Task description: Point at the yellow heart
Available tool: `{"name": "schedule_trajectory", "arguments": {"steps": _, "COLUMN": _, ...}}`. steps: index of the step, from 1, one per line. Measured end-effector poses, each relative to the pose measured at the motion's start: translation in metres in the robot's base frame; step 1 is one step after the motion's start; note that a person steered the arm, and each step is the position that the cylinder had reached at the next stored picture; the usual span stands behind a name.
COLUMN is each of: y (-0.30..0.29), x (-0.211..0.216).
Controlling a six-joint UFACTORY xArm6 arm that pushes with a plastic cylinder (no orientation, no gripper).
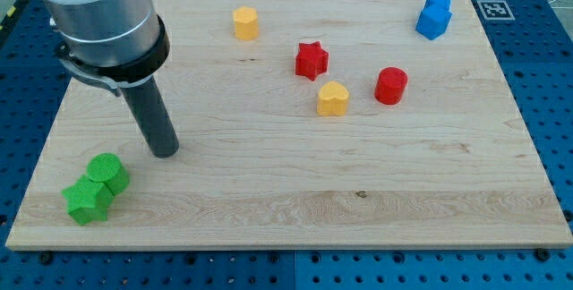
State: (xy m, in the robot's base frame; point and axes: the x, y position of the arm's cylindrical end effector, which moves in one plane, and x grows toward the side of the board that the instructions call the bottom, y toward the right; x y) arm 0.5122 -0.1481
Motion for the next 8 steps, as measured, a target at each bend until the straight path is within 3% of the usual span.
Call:
{"name": "schedule_trajectory", "arguments": {"steps": 1, "y": 0.087, "x": 0.004}}
{"name": "schedule_trajectory", "arguments": {"steps": 3, "y": 0.099, "x": -0.007}}
{"name": "schedule_trajectory", "arguments": {"steps": 4, "y": 0.135, "x": -0.106}}
{"name": "schedule_trajectory", "arguments": {"steps": 7, "y": 0.135, "x": -0.119}}
{"name": "schedule_trajectory", "arguments": {"steps": 8, "y": 0.135, "x": -0.106}}
